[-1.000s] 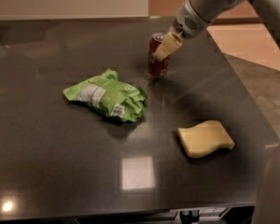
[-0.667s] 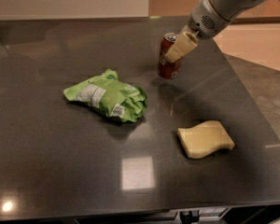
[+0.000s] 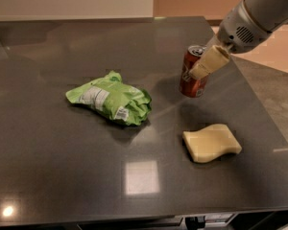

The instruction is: Move coke can near sponge

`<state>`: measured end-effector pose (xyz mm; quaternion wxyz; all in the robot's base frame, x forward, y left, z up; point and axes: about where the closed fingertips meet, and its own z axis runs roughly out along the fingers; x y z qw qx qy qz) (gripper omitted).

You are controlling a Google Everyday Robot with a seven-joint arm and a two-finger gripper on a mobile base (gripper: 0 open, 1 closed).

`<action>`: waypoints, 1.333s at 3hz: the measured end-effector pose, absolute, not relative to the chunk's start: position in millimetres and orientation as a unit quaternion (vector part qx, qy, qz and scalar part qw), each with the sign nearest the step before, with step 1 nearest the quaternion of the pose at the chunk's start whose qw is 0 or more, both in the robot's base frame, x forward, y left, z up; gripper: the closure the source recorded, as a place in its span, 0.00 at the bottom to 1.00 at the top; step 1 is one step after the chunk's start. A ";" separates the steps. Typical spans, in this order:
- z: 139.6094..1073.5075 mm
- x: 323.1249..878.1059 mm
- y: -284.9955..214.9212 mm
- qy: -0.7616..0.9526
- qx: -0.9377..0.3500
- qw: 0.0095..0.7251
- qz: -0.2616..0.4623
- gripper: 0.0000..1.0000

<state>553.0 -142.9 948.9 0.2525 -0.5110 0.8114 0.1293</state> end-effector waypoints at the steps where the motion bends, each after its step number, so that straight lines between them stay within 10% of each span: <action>1: 940.7 528.6 -154.6 0.822 -0.503 0.241 0.116 1.00; 3: 914.8 509.2 -174.4 0.837 -0.482 0.239 0.098 1.00; 4: 907.5 505.9 -183.8 0.843 -0.470 0.244 0.092 0.82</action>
Offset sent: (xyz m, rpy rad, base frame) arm -0.0538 -0.0373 -0.0410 -0.0750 0.0200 -0.0965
